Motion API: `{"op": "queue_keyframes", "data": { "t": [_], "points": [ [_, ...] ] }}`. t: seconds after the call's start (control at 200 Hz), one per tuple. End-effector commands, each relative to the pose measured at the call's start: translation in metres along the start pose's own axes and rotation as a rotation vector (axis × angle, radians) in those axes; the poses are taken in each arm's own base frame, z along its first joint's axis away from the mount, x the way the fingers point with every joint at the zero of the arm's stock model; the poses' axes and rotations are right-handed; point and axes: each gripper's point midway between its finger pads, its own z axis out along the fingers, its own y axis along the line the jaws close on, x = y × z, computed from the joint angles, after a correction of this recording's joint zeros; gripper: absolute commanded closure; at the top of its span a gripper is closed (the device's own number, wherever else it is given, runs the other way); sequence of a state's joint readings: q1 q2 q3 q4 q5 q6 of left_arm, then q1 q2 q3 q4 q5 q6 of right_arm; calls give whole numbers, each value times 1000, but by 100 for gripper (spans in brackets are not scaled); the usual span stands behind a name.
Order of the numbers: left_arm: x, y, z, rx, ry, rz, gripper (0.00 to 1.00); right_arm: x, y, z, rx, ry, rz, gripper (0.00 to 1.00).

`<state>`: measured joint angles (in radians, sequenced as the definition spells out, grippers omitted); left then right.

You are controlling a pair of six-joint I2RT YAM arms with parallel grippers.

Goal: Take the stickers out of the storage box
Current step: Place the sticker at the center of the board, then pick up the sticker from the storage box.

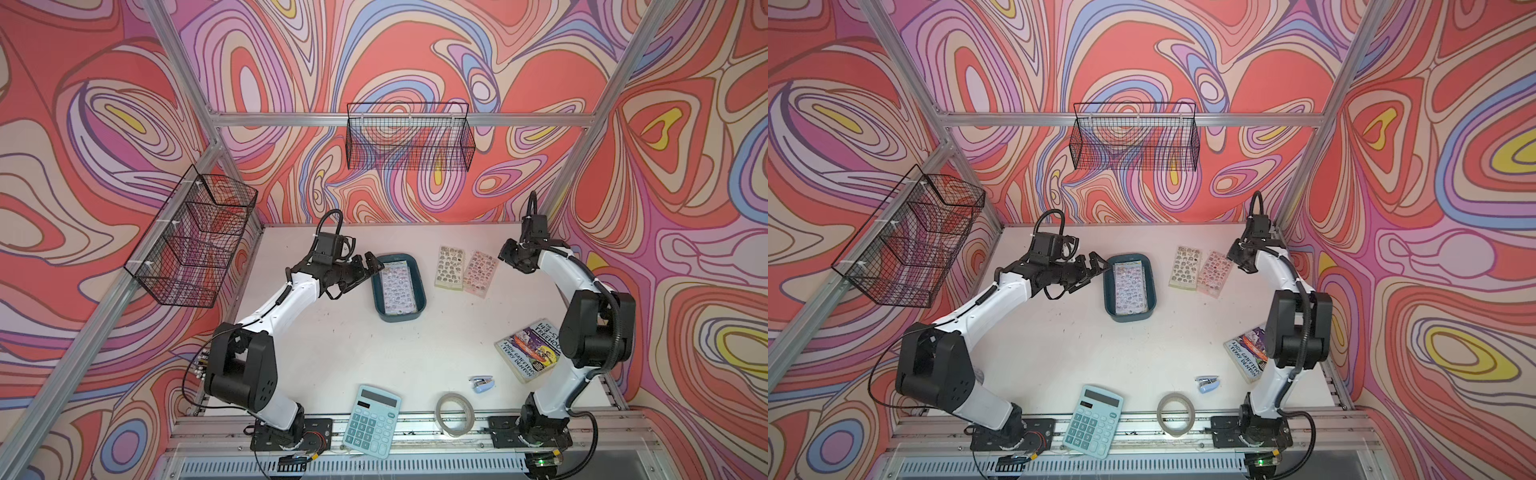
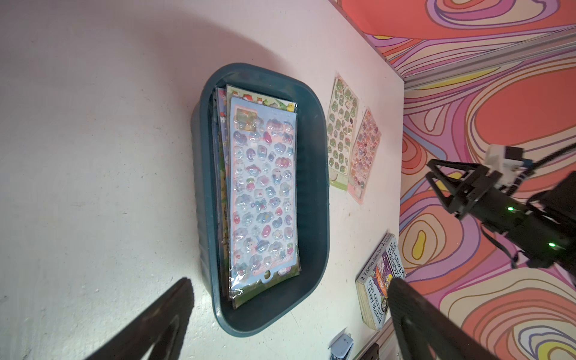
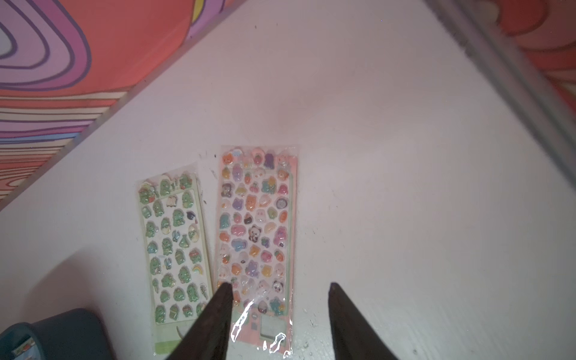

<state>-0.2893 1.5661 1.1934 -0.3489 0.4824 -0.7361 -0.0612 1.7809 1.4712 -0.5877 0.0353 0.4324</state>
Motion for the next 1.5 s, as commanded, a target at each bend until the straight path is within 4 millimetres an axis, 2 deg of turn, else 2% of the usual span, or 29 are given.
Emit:
{"op": "queue_keyframes", "data": {
  "t": [0.0,0.06,0.15,0.195,0.21,0.28,0.381,0.471,0.551,0.601,0.721,0.856,0.926,1.026,1.097,1.232,1.342,1.497],
  "points": [
    [4,9,-8,-75,-3,11,0,-2,38,-38,76,-89,-180,51],
    [8,16,-9,-102,-2,10,0,8,73,-49,50,-111,-279,54],
    [12,24,-11,-130,-3,5,1,40,134,-60,-26,-109,-426,57],
    [14,27,-12,-141,-7,2,3,55,158,-67,-65,-105,-479,58],
    [14,28,-12,-145,-6,4,5,70,167,-58,-71,-74,-510,58],
    [18,31,-13,-160,-4,11,11,105,202,-56,-148,-15,-573,59],
    [24,36,-8,-181,14,17,19,154,234,-48,-246,94,-611,62],
    [29,38,-1,-186,33,15,26,183,245,-37,-300,163,-604,64],
    [33,40,7,-189,56,10,26,190,238,-29,-276,177,-590,65],
    [34,40,11,-189,68,8,25,178,223,-27,-196,134,-580,63],
    [35,37,17,-177,85,11,24,140,173,-18,-90,116,-463,61],
    [32,35,20,-173,90,14,24,105,101,2,-15,133,-291,60],
    [30,32,20,-165,87,17,22,100,71,18,37,161,-255,59],
    [28,31,21,-164,89,16,19,101,43,44,106,210,-233,58],
    [28,29,21,-165,92,19,16,100,30,61,127,227,-201,57],
    [28,31,19,-178,92,25,13,95,28,86,109,237,-163,55],
    [26,32,17,-188,85,27,12,90,29,102,118,236,-147,53],
    [27,32,20,-179,88,11,11,95,19,119,141,248,-111,51]
  ]
}}
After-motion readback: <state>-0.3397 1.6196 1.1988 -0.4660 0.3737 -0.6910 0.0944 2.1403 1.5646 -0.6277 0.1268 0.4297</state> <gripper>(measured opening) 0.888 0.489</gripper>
